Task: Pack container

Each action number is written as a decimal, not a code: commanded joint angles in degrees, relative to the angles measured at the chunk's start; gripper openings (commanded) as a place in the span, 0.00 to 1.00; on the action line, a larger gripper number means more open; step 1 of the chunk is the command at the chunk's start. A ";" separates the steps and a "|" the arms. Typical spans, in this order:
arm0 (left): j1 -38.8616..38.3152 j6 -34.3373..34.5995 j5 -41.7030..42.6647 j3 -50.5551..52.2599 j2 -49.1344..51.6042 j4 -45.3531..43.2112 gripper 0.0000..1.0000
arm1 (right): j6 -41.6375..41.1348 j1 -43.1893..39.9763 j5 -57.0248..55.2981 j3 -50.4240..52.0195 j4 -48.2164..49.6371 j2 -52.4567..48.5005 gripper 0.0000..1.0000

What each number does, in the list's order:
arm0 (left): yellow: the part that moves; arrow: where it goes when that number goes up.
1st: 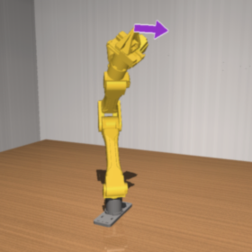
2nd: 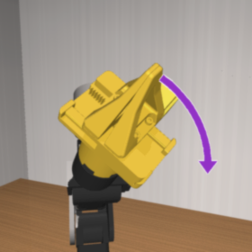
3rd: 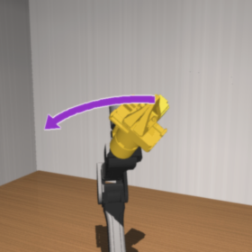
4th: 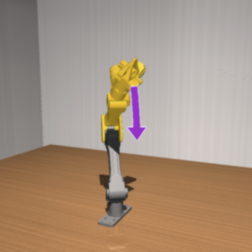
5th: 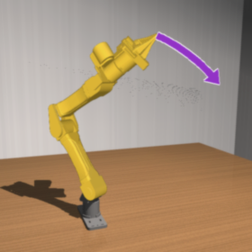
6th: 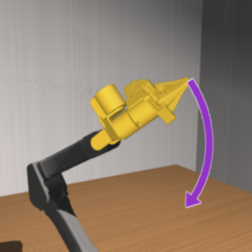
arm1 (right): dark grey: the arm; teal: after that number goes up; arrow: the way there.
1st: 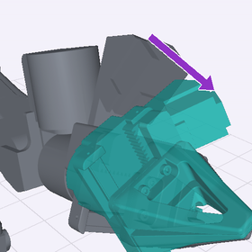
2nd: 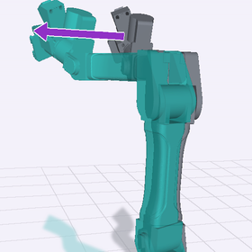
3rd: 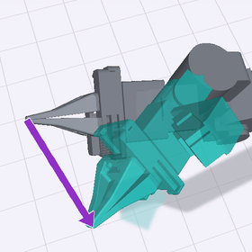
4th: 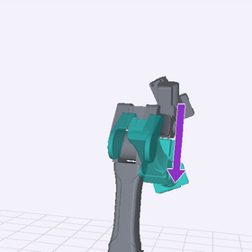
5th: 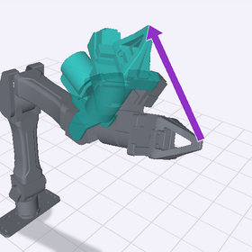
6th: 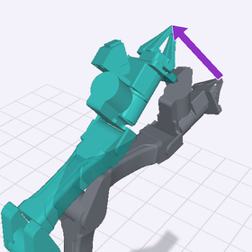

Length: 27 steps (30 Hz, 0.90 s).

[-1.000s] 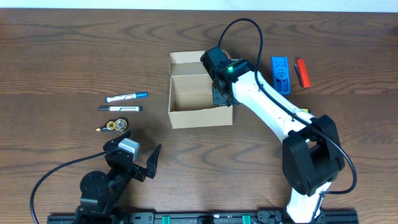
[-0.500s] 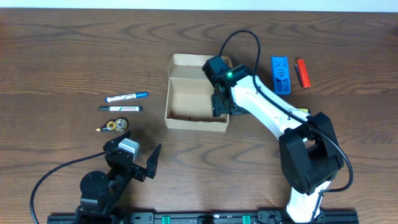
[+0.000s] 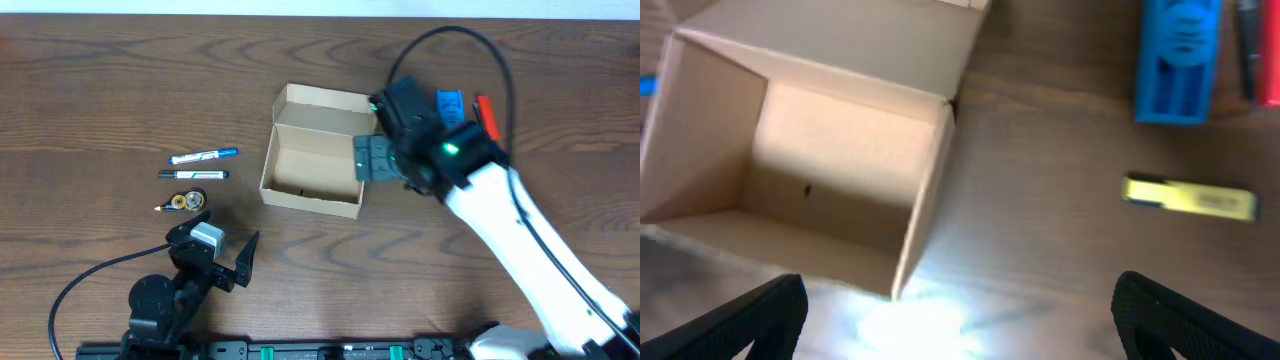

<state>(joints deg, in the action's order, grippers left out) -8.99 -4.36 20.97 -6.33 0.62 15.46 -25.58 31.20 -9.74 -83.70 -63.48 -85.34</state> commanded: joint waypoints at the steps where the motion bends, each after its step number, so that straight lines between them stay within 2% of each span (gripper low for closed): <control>1: 0.35 -0.39 -0.22 1.36 -0.35 0.26 0.95 | 0.76 -0.61 1.05 1.57 -0.79 -0.81 0.99; 11: 0.35 -0.39 -0.22 1.36 -0.35 0.26 0.95 | -4.90 -0.59 9.18 21.57 18.36 -1.36 0.88; 15: 0.35 -0.39 -0.22 1.36 -0.35 0.26 0.95 | -5.68 -0.59 8.85 25.38 23.67 -1.81 0.85; 22: 0.35 -0.39 -0.22 1.36 -0.35 0.26 0.95 | -5.68 -0.94 6.49 25.86 24.87 -4.39 0.74; 27: 0.35 -0.39 -0.22 1.36 -0.35 0.26 0.95 | -5.42 -2.51 4.79 25.86 22.80 -4.68 0.73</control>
<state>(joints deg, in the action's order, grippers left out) -8.99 -4.36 20.97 -6.33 0.62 15.46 -30.65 30.13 -2.83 -58.30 -40.01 -89.43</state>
